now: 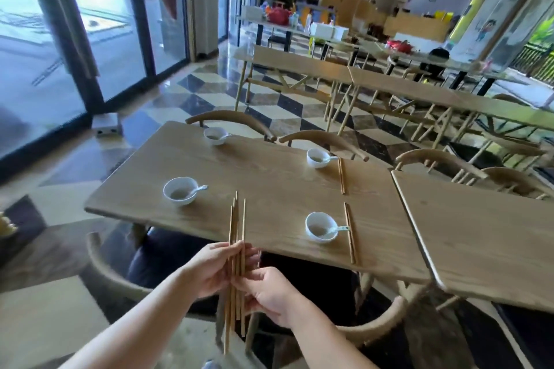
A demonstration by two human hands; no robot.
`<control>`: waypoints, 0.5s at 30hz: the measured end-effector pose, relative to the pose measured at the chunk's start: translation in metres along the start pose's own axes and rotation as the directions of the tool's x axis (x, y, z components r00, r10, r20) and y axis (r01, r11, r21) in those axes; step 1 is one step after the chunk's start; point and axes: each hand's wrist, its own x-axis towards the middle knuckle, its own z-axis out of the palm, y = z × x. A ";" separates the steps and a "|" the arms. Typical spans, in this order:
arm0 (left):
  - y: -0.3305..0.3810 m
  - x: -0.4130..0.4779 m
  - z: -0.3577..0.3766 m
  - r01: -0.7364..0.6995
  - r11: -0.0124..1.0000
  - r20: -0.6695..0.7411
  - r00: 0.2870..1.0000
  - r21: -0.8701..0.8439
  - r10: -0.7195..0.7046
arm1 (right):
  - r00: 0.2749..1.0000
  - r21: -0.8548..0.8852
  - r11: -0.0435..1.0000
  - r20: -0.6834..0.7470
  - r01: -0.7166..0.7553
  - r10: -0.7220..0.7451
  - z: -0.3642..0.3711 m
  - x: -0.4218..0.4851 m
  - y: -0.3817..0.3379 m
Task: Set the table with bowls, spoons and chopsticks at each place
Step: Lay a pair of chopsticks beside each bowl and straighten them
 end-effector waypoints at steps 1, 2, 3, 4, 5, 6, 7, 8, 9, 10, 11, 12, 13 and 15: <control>0.003 0.002 -0.008 -0.007 1.000 -0.020 1.000 -0.014 0.007 | 1.000 -0.002 1.000 0.009 -0.009 0.009 0.006 0.007 0.001; 0.006 0.005 -0.016 -0.015 1.000 -0.037 0.999 -0.021 0.014 | 1.000 -0.023 1.000 0.016 -0.019 0.019 0.009 0.016 0.003; 0.010 0.009 -0.024 -0.022 1.000 -0.057 0.998 -0.022 0.020 | 1.000 -0.039 0.999 0.010 -0.022 0.023 0.013 0.025 0.002; 0.013 0.015 -0.033 -0.028 0.999 -0.072 0.997 -0.022 0.026 | 1.000 -0.059 0.998 0.008 -0.027 0.028 0.016 0.035 0.002; 0.018 0.021 -0.040 -0.029 0.999 -0.087 0.996 -0.018 0.027 | 1.000 -0.058 0.998 -0.008 -0.027 0.027 0.019 0.047 0.000; 0.024 0.029 -0.047 -0.025 1.000 -0.097 0.995 -0.013 0.023 | 0.999 -0.048 0.998 -0.024 -0.035 0.034 0.020 0.060 -0.002; 0.031 0.038 -0.054 -0.016 1.000 -0.107 0.994 -0.008 0.015 | 0.998 -0.031 0.999 -0.048 -0.041 0.040 0.022 0.074 -0.005; 0.038 0.049 -0.061 -0.005 1.000 -0.110 0.994 -0.008 0.004 | 0.996 -0.030 0.998 -0.070 -0.048 0.046 0.024 0.088 -0.009; 0.047 0.061 -0.067 0.008 1.000 -0.109 0.994 -0.003 -0.008 | 0.995 -0.047 0.997 -0.090 -0.055 0.051 0.025 0.102 -0.013; 0.055 0.074 -0.073 0.023 1.000 -0.105 0.994 0.007 -0.022 | 0.993 -0.086 0.994 -0.107 -0.067 0.057 0.025 0.120 -0.016; 0.064 0.087 -0.079 0.040 0.999 -0.104 0.994 0.022 -0.038 | 0.991 -0.121 0.990 -0.123 -0.073 0.058 0.025 0.138 -0.020; 0.073 0.102 -0.084 0.063 0.997 -0.104 0.993 0.036 -0.059 | 0.987 -0.141 0.986 -0.143 -0.087 0.067 0.023 0.155 -0.025; 0.081 0.115 -0.088 0.093 0.994 -0.106 0.990 0.051 -0.087 | 0.985 -0.128 0.987 -0.153 -0.097 0.077 0.022 0.170 -0.031; 0.096 0.140 -0.094 0.151 0.986 -0.105 0.984 0.075 -0.143 | 0.984 -0.083 0.989 -0.145 -0.121 0.108 0.017 0.198 -0.040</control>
